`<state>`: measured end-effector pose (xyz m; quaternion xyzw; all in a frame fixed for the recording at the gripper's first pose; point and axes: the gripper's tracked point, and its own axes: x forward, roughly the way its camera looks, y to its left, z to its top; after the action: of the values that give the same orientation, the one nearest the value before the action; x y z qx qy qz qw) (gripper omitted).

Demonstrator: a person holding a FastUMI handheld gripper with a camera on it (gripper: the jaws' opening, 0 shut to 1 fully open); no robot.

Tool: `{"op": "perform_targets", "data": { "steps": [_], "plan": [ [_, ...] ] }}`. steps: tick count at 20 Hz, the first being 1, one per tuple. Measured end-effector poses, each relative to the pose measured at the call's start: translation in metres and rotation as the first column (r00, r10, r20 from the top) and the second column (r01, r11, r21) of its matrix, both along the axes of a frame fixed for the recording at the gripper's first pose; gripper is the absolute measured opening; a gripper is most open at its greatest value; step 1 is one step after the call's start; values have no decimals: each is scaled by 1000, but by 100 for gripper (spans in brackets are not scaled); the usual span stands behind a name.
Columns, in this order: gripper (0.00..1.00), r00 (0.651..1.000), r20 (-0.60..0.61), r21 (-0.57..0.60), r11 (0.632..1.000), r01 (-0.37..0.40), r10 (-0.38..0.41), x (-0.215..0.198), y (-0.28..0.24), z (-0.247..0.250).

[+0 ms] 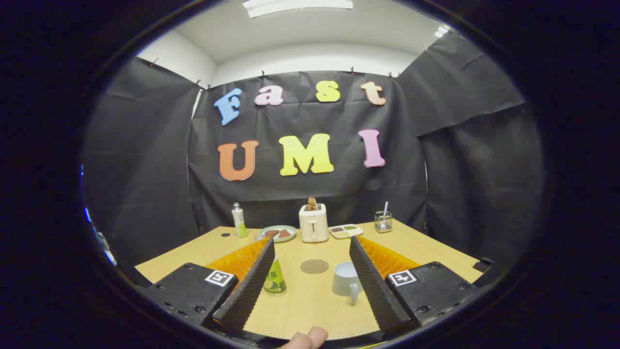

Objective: Take the bottle from table, then pour the juice into the cup, finally place the bottle on the coaster

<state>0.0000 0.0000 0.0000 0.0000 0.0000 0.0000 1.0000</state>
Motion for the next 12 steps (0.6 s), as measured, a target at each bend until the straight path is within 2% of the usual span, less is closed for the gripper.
{"op": "perform_targets", "data": {
  "steps": [2, 12],
  "plan": [
    [100, 1000, 6, -23, 1000, 16, -15, 0, 0, 0],
    [100, 1000, 4, -63, 998, -5, 6, 1, 11, 1]
  ]
}}
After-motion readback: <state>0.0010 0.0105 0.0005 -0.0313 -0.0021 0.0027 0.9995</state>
